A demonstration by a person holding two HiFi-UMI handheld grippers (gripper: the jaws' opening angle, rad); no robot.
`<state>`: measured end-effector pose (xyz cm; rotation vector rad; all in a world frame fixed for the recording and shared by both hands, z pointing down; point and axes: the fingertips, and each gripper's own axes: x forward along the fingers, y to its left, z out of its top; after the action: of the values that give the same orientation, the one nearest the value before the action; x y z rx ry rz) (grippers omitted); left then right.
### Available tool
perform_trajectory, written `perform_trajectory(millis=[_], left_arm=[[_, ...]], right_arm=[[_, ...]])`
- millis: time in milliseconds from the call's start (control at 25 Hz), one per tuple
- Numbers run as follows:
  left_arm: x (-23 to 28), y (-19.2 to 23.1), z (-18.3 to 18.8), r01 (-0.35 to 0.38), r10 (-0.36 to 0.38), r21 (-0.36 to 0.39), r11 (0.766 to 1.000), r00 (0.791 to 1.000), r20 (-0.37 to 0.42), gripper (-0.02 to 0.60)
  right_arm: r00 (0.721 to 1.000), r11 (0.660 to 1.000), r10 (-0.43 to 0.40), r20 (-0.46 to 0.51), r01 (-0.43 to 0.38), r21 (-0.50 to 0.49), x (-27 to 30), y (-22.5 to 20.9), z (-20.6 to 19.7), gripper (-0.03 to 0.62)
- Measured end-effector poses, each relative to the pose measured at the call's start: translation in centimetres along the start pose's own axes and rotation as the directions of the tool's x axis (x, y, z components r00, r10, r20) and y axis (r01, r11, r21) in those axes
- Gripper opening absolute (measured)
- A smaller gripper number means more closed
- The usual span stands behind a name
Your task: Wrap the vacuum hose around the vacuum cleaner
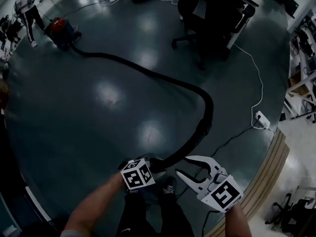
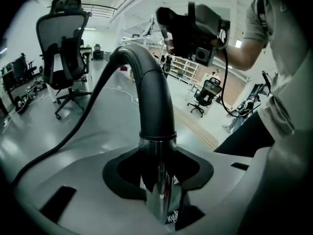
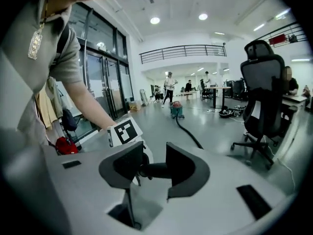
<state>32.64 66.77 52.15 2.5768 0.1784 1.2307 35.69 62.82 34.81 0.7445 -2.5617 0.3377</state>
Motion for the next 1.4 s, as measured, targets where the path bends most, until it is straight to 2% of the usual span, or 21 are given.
perform_trajectory(millis=[160,320,400,600,720,840,1040,1240,1400], left_arm=[[-4.2,-1.1,5.0,-0.059,0.063,-0.048,0.997,0.996,0.065,0.158],[-8.9,-1.5,9.2,-0.103,0.11,-0.064,0.993,0.987,0.114,0.158],[-11.2,-1.8,10.2,-0.122,0.129,-0.059,0.991,0.984,0.122,0.158],[-16.6,-2.1,10.3,-0.141,0.143,-0.026,0.99,0.977,0.159,0.158],[-20.7,-1.3,10.2,-0.141,0.143,-0.023,0.99,0.969,0.203,0.158],[-24.6,0.1,10.0,-0.138,0.144,-0.042,0.99,0.954,0.263,0.158],[-30.9,3.4,9.6,-0.158,0.163,-0.044,0.987,0.914,0.372,0.158],[-37.2,7.1,9.8,-0.217,0.201,-0.013,0.976,0.876,0.438,0.158],[-40.7,9.7,10.4,-0.25,0.229,-0.023,0.968,0.843,0.488,0.158]], right_arm=[[0.999,0.998,-0.031,0.043,0.029,0.05,-5.1,0.9,2.2,0.146],[0.998,0.994,-0.042,0.041,0.038,0.106,-8.1,2.2,3.3,0.146],[0.998,0.99,-0.053,0.041,0.047,0.135,-8.8,2.8,4.4,0.146],[0.995,0.993,-0.097,0.018,0.095,0.075,-8.6,2.6,7.8,0.146],[0.992,0.992,-0.122,0.031,0.121,0.049,-6.8,2.1,12.1,0.146],[0.994,0.994,-0.106,0.025,0.105,0.031,-3.5,2.6,15.6,0.146],[0.996,0.997,-0.083,-0.009,0.083,0.0,2.7,3.3,18.6,0.146],[0.998,0.999,-0.048,-0.043,0.048,0.001,8.9,4.1,20.7,0.146],[0.998,0.999,-0.024,-0.056,0.025,0.031,13.9,4.1,21.4,0.146]])
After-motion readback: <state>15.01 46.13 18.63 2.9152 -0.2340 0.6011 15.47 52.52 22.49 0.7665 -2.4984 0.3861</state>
